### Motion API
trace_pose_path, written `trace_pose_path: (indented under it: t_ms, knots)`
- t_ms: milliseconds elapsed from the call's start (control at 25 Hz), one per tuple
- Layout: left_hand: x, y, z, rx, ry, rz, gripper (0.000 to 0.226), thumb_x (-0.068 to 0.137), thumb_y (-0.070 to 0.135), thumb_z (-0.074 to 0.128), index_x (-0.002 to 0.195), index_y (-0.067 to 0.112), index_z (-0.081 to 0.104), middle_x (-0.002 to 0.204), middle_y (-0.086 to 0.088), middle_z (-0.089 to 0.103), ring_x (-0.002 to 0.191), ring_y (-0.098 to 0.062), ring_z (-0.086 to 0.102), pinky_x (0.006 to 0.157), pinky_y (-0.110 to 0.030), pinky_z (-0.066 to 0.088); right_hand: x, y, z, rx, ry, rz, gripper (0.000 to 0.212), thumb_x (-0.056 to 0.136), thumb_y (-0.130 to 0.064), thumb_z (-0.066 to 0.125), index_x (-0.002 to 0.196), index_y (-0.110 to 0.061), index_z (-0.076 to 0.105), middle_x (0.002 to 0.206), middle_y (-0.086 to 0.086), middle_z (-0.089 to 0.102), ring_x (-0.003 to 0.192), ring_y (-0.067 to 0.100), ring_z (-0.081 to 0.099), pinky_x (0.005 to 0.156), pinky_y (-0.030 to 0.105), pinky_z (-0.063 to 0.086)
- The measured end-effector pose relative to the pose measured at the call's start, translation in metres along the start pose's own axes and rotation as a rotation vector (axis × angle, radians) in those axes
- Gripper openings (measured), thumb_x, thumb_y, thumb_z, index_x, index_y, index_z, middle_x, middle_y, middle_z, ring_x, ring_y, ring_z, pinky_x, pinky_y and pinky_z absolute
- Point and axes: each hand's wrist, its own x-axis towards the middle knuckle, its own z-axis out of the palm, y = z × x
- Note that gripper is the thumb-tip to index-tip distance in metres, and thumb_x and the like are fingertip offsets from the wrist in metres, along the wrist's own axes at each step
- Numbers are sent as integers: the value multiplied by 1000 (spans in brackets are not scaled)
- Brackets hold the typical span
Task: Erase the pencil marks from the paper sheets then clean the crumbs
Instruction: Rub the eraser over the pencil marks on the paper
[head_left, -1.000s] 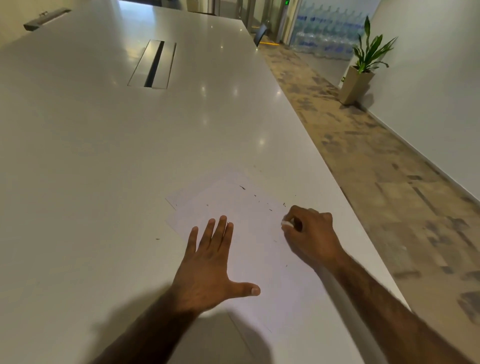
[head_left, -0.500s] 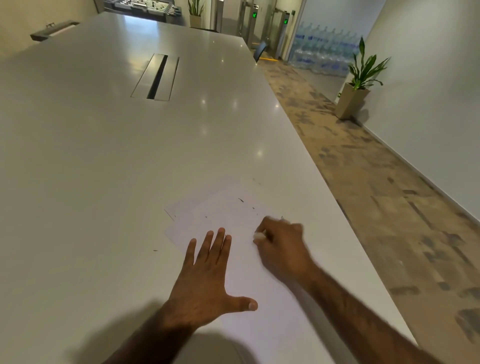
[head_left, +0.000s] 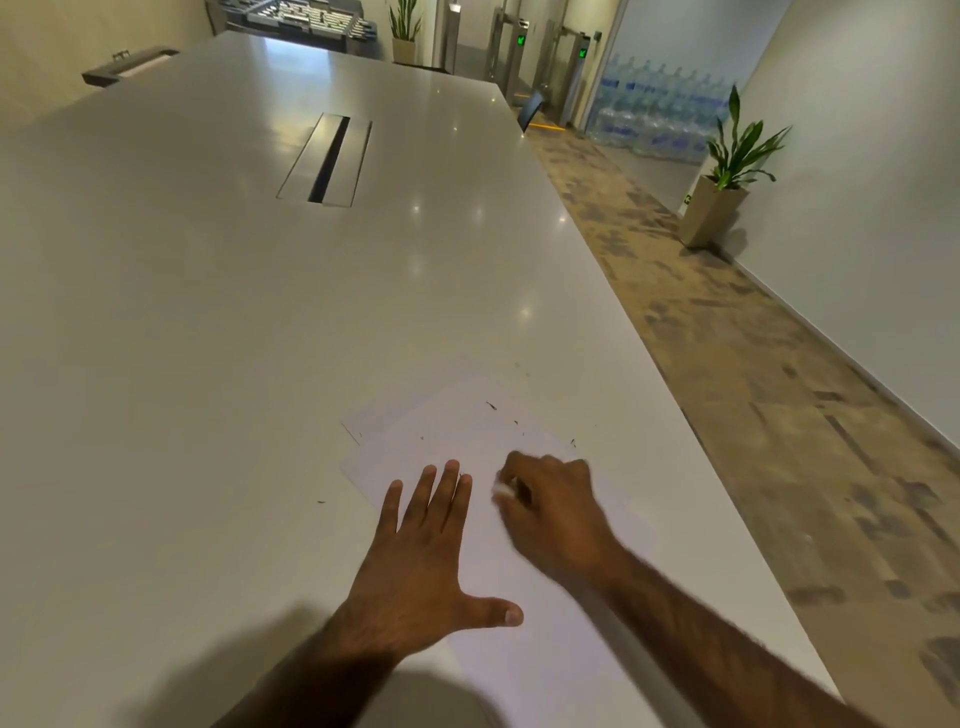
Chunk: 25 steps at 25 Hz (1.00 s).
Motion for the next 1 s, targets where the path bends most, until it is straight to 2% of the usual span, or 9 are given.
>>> trace_pose_path:
  t_ms: [160, 280, 400, 560, 640, 720, 800, 920, 1000]
  knots:
    - [-1, 2, -2, 26, 1, -10, 138, 59, 109, 20, 144, 22, -45, 154, 1, -52, 146, -24, -44, 124, -58, -16, 34, 32, -17, -36, 21, 268, 8, 99, -31, 57, 93, -27, 57, 85, -11, 69, 84, 17, 65, 90, 40, 33]
    - [-3, -2, -3, 9, 46, -19, 131, 62, 104, 12, 151, 20, -37, 161, -1, -43, 150, -23, -37, 126, -55, -14, 25, 26, -2, -51, 26, 239, 9, 101, -33, 58, 93, -30, 55, 83, -10, 67, 80, 16, 64, 87, 38, 33]
    - [-3, -17, -6, -33, 139, -123, 134, 57, 102, 2, 159, 18, -24, 166, -4, -33, 155, -23, -28, 128, -51, -10, 22, 28, 1, -7, 38, 241, 11, 100, -30, 59, 91, -27, 52, 84, -9, 67, 80, 20, 63, 83, 37, 29]
    - [-2, -27, -5, -67, 169, -210, 141, 48, 111, 5, 145, 19, -41, 160, -4, -44, 152, -24, -34, 127, -53, -13, 26, 21, -11, 34, 37, 289, 11, 98, -26, 59, 88, -25, 55, 84, -10, 69, 83, 18, 65, 91, 40, 35]
    - [0, -27, -1, -60, 181, -206, 144, 46, 113, 3, 144, 18, -42, 159, -4, -45, 151, -23, -36, 125, -52, -17, 16, -3, -4, 125, 65, 211, 14, 92, -25, 59, 80, -26, 54, 72, -12, 64, 74, 11, 62, 86, 39, 38]
    - [2, -29, 5, -48, 211, -200, 139, 51, 111, -1, 144, 18, -43, 160, -4, -43, 152, -23, -35, 125, -51, -18, -4, -35, 11, 164, -31, -6, 14, 88, -28, 56, 76, -31, 48, 68, -15, 59, 69, 7, 57, 79, 38, 41]
    - [3, -30, 7, -60, 212, -194, 135, 51, 110, -7, 143, 19, -44, 159, -3, -45, 150, -22, -38, 124, -51, -20, -8, -36, 17, 126, -103, -129, 14, 89, -29, 54, 77, -34, 47, 70, -16, 58, 71, 7, 56, 81, 39, 41]
    - [5, -31, 7, -81, 184, -198, 143, 46, 114, -2, 143, 19, -46, 151, -1, -54, 144, -22, -45, 121, -52, -25, 28, 1, -4, -16, -14, 100, 12, 92, -26, 57, 81, -27, 54, 76, -12, 65, 80, 14, 63, 89, 39, 35]
    - [4, -30, 6, -83, 189, -191, 143, 48, 114, 1, 142, 18, -46, 150, -1, -54, 144, -23, -46, 122, -53, -24, 40, 5, -9, 18, 42, 217, 13, 93, -24, 59, 81, -25, 55, 77, -11, 66, 81, 17, 64, 87, 37, 34]
